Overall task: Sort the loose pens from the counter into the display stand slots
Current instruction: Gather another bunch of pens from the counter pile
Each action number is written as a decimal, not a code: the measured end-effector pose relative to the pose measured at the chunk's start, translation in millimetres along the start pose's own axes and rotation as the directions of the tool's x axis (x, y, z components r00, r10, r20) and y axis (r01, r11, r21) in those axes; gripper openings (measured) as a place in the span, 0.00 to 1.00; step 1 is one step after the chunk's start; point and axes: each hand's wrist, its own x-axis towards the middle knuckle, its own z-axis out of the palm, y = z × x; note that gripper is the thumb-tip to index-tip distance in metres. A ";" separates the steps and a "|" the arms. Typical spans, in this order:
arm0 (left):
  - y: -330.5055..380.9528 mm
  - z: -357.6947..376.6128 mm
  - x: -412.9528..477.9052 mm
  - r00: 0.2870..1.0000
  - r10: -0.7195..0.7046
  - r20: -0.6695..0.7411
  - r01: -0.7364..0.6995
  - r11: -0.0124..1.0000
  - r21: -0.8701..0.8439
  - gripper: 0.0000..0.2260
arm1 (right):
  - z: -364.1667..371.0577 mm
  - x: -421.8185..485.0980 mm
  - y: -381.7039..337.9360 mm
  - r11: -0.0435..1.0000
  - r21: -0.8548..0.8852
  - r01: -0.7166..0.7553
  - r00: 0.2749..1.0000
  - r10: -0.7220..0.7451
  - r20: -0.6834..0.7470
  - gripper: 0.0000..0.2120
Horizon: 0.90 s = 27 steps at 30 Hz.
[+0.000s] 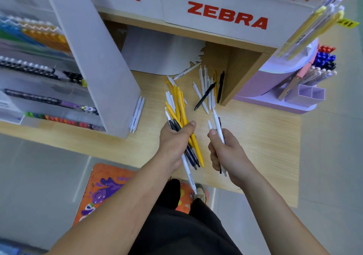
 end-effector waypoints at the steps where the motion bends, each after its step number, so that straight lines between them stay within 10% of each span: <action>1: -3.2 -2.7 -9.9 1.000 0.000 -0.019 0.000 1.000 -0.026 0.13 | -0.7 -5.3 0.3 0.998 -0.062 0.021 1.000 -0.021 0.009 0.17; 9: -30.2 -31.1 -83.4 0.975 0.030 -0.219 -0.080 0.972 -0.223 0.10 | 8.3 -46.6 14.2 0.808 -0.469 0.357 0.930 -0.264 0.254 0.06; 15: -54.5 -100.0 -120.6 0.895 0.037 -0.444 -0.190 0.933 -0.306 0.09 | 64.1 -73.6 14.7 0.901 -0.346 0.263 0.923 -0.130 0.362 0.12; 27: -90.3 -300.8 -166.1 0.646 -0.075 -0.760 -0.346 0.858 -0.379 0.06 | 258.9 -97.3 13.8 0.626 -0.471 0.622 0.695 -0.165 0.700 0.11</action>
